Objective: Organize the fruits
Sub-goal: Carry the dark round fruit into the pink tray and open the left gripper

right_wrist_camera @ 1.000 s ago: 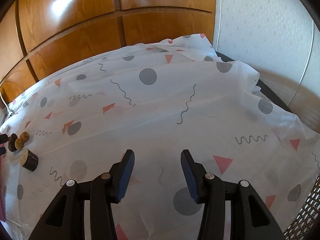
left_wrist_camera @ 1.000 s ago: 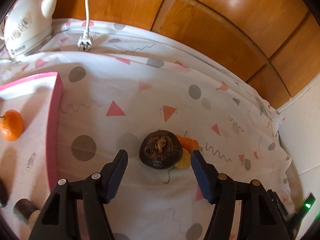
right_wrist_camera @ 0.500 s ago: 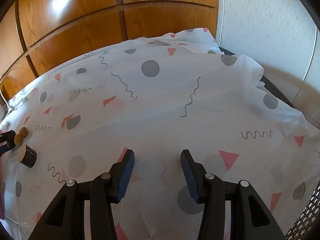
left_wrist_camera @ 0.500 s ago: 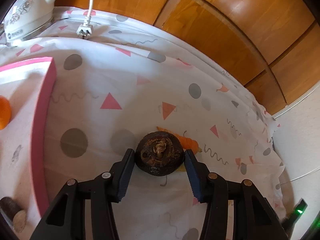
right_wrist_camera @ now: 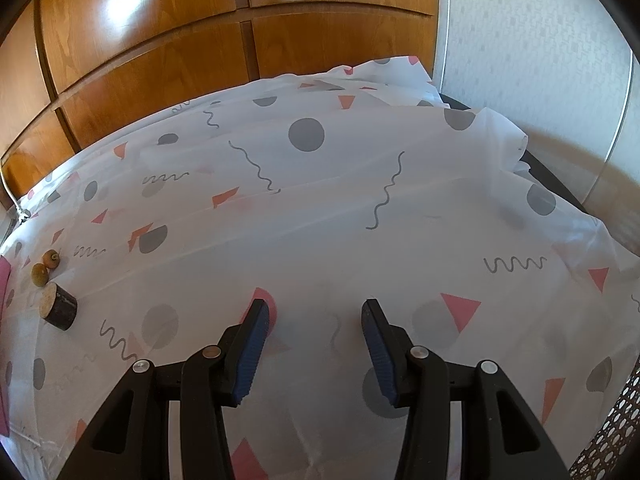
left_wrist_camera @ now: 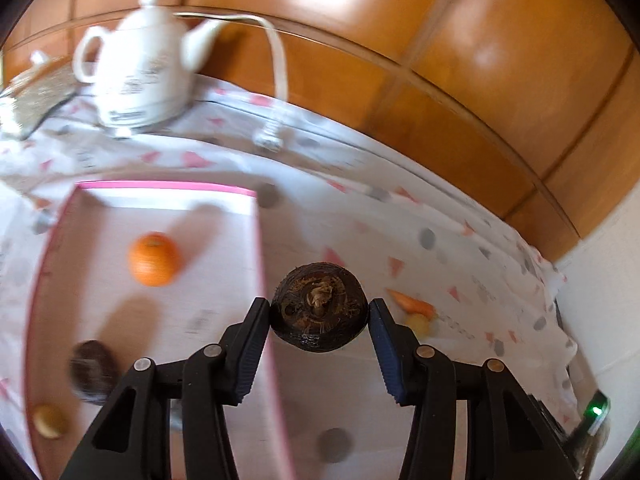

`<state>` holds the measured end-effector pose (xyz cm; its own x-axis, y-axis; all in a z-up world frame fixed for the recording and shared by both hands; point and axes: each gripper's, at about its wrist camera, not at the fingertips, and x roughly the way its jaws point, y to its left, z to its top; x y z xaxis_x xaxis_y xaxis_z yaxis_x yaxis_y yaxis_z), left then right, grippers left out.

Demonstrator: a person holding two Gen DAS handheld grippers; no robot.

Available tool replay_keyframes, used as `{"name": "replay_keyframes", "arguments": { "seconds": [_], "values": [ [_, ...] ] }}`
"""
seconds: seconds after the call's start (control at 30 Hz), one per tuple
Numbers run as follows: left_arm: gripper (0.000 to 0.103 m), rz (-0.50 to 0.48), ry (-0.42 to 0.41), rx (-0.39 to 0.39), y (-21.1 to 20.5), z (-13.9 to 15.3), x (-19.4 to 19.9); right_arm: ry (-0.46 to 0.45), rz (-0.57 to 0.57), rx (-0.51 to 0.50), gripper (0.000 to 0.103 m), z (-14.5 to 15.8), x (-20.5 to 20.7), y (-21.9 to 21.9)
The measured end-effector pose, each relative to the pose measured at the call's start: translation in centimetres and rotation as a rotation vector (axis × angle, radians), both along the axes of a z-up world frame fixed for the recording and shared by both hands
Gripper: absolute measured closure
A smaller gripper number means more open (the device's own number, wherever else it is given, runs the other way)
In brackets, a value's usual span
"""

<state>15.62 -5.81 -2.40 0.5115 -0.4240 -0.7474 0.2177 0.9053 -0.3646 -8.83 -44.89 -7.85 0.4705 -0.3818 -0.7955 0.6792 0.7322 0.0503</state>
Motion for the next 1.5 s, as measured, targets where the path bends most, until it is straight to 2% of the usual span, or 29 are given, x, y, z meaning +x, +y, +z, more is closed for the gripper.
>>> {"name": "replay_keyframes", "arguments": {
  "seconds": [0.2,0.4,0.57,1.0,1.17,1.5],
  "values": [
    [0.052,0.129,0.031,0.039,5.0,-1.4,1.0,-0.007,0.005,0.004,0.054,0.3,-0.1,0.4],
    [0.052,0.177,0.064,0.094,7.1,-3.3,1.1,-0.004,0.010,0.003,0.054,0.5,-0.1,0.8],
    [0.052,0.200,0.075,0.110,7.4,-4.1,0.7,-0.003,0.015,0.002,0.054,0.6,-0.1,1.0],
    [0.052,0.232,0.015,0.140,7.3,-2.5,-1.0,-0.005,0.008,0.010,0.054,0.7,-0.5,0.9],
    [0.047,0.248,-0.012,0.140,7.4,-1.2,-2.7,-0.008,0.009,0.009,0.054,0.8,-0.7,0.9],
    [0.044,0.217,-0.060,0.143,7.2,0.4,-6.2,-0.015,0.026,0.005,0.054,0.9,-0.7,1.7]
  ]
}}
